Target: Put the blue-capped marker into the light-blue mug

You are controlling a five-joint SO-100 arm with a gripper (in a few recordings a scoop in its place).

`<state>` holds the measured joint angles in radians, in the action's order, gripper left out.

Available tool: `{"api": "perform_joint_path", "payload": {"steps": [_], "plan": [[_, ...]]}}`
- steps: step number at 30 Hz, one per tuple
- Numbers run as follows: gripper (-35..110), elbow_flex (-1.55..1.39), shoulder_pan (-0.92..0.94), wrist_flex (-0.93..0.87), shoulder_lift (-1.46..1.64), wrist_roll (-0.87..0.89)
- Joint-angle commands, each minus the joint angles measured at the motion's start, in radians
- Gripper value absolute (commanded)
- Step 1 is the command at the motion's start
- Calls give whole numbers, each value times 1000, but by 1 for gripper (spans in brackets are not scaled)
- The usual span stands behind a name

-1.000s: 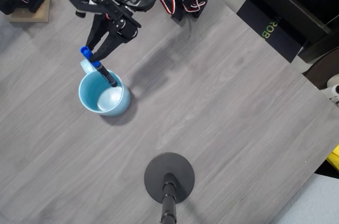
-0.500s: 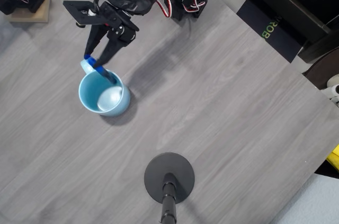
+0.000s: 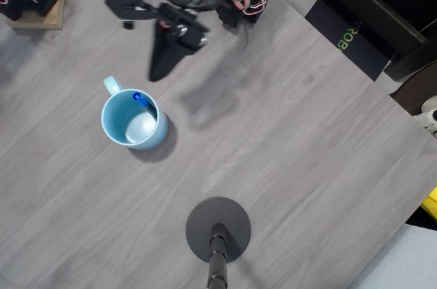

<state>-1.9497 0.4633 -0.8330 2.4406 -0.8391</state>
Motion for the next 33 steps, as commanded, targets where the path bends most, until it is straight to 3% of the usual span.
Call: {"api": "perform_joint_path", "payload": {"steps": [1, 3, 14, 19, 25, 33], "plan": [[0, -18, -100, -87, 32, 91], [0, -44, -160, -153, 12, 155], [0, -436, -367, -120, 137, 351], [0, -594, -423, -75, 247, 534], [0, -870, -523, -41, 551, 558], [0, -1039, -538, -9, 641, 635]]}}
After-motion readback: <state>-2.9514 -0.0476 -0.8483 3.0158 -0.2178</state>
